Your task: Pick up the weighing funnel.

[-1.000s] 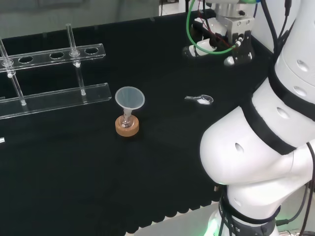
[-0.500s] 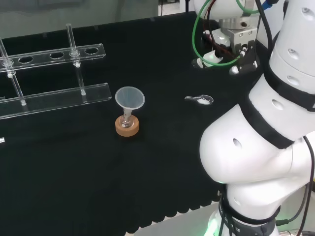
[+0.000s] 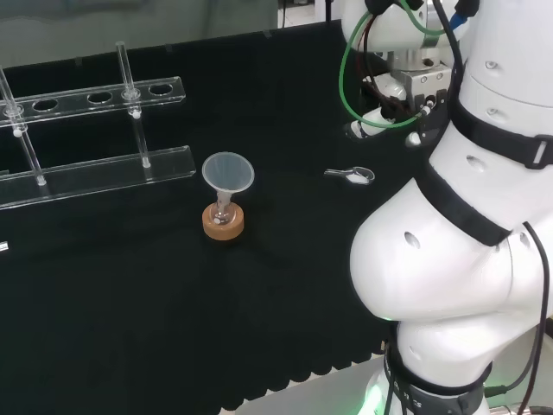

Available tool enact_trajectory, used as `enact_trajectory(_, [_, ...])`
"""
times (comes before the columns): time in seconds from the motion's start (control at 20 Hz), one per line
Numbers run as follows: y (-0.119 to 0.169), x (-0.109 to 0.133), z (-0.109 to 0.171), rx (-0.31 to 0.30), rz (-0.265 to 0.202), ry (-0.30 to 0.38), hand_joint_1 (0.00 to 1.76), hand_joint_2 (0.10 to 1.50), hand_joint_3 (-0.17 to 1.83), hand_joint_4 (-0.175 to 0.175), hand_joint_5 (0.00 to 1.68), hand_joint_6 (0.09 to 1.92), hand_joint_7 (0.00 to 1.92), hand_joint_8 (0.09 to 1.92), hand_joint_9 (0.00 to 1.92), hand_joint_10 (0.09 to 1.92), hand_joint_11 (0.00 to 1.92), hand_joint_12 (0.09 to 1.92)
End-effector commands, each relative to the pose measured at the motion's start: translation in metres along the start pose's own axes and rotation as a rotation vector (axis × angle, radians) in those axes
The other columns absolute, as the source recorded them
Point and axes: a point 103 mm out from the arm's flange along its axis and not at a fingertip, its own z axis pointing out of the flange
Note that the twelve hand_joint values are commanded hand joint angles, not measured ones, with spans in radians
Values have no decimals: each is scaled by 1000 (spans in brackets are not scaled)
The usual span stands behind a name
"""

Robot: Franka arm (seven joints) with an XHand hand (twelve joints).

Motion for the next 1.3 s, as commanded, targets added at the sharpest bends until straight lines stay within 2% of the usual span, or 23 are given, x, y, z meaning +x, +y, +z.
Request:
enact_trajectory(0.05, [4,-2,15,41,11,-40,497,715,314,-126,458,669,513,782,659,703,503,1351])
enact_trajectory(0.2, [8,4,25,51,4,-40,496,713,315,-127,456,668,513,784,655,706,502,1353])
enact_trajectory(0.45, [16,11,54,106,-8,-51,493,712,317,-128,449,664,513,786,646,710,496,1354])
enact_trajectory(0.85, [14,0,70,147,16,-40,481,709,318,-128,444,658,512,789,632,720,485,1360])
enact_trajectory(1.3, [19,9,87,194,-3,-65,475,708,320,-129,442,651,512,792,623,734,478,1366])
